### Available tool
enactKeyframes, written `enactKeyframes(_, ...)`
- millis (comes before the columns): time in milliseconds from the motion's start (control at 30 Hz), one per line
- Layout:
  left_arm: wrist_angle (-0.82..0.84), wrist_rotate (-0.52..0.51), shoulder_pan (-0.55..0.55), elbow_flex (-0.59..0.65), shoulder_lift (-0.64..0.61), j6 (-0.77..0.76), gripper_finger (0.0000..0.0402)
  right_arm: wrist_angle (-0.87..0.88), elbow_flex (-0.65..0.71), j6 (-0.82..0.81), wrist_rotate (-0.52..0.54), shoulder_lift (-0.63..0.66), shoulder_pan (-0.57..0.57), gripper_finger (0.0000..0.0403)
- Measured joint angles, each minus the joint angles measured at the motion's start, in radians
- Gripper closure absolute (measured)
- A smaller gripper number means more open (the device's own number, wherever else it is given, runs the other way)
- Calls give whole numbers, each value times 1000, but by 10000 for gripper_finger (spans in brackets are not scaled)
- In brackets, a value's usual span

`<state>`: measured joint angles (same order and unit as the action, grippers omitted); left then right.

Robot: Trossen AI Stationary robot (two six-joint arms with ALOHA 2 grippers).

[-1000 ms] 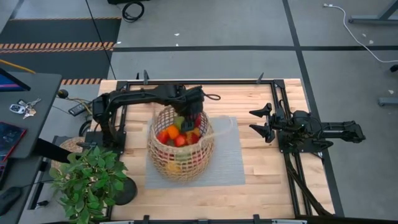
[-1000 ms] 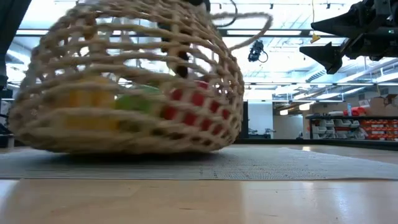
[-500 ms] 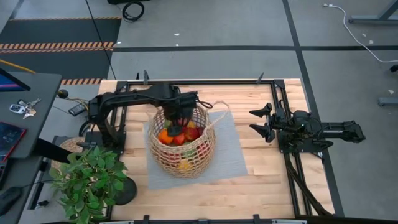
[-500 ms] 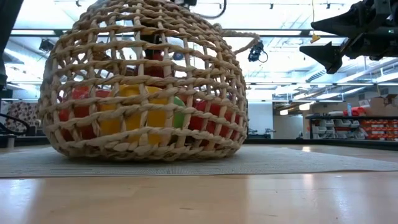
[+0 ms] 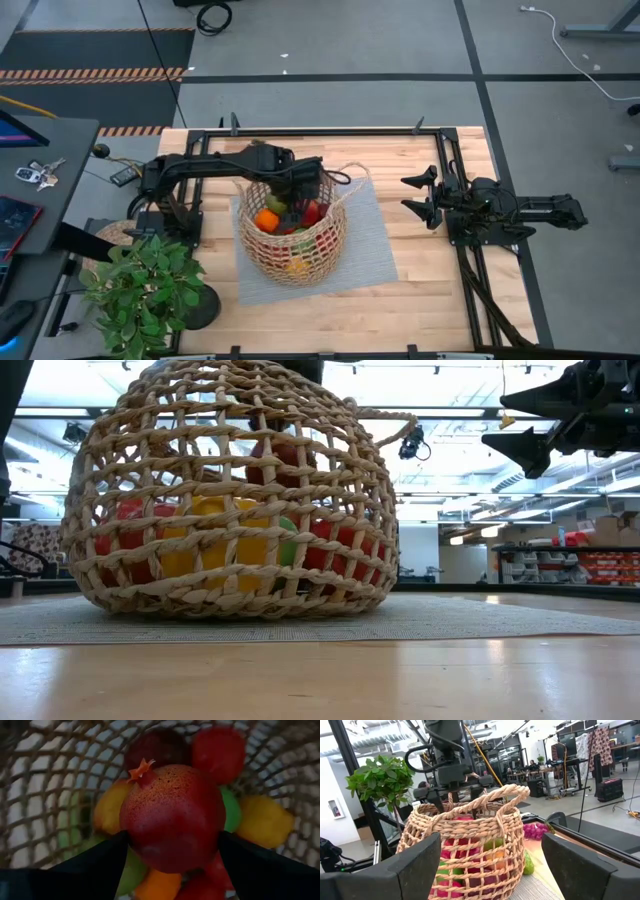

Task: Build produce basket
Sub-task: Put the red pomegranate into the brown woven basket, then put the green cucumber into the brown woven basket

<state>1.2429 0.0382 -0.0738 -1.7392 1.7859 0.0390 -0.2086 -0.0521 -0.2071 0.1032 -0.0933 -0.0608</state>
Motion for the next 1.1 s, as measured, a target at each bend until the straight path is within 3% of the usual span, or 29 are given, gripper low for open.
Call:
enactKeyframes(100, -57, 41, 0, 7, 0, 23, 92, 0, 0, 0, 0, 0, 0, 54)
enactKeyframes(300, -218, 27, 0, 7, 0, 31, 92, 0, 0, 0, 0, 0, 0, 54)
enactKeyframes(500, -232, 27, 0, 35, 7, 1, 92, 0, 0, 0, 0, 0, 0, 54)
enactKeyframes(900, 142, 33, -8, 124, 6, -20, 93, 0, 0, 0, 0, 0, 0, 54)
enactKeyframes(1100, 177, 28, -8, 104, 7, 4, 93, 0, 0, 0, 0, 0, 0, 54)
